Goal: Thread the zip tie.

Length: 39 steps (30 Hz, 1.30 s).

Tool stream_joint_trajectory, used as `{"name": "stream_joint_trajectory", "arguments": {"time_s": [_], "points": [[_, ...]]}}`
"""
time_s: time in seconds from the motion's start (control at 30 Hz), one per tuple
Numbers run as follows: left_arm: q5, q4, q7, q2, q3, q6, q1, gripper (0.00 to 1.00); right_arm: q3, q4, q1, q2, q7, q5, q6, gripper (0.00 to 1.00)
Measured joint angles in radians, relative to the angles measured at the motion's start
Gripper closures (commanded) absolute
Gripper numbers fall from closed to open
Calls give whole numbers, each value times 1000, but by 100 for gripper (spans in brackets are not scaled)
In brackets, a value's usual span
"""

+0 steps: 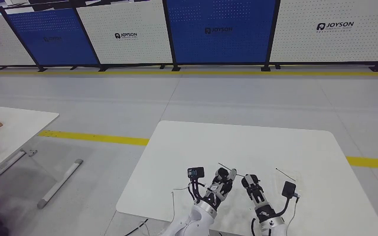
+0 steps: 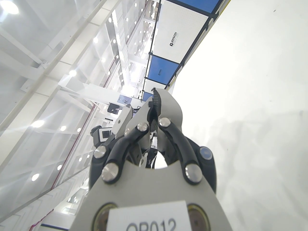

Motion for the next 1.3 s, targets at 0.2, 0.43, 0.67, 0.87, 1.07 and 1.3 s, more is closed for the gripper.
{"name": "stream_joint_trajectory", "arguments": {"time_s": [0.2, 0.43, 0.67, 0.87, 1.07, 1.3], "points": [[10, -2, 4, -2, 4, 6, 0, 98, -1, -2, -2, -1, -9, -15, 4, 100], [7, -2, 10, -3, -2, 7, 1, 100, -3, -3, -4, -1, -15, -28, 9, 100], [16, -2, 6, -4, -1, 13, 0, 100, -6, -5, -6, -2, -16, -44, 8, 100], [18, -3, 2, -6, 0, 10, 0, 100, -5, -7, -9, -2, -14, -47, 7, 100], [8, -10, -2, -6, -4, 7, 4, 98, -4, -12, -12, -2, -15, -52, 8, 100], [11, -11, -2, -7, -6, 8, 6, 88, -6, -16, -15, -2, -15, -59, 10, 100]]}}
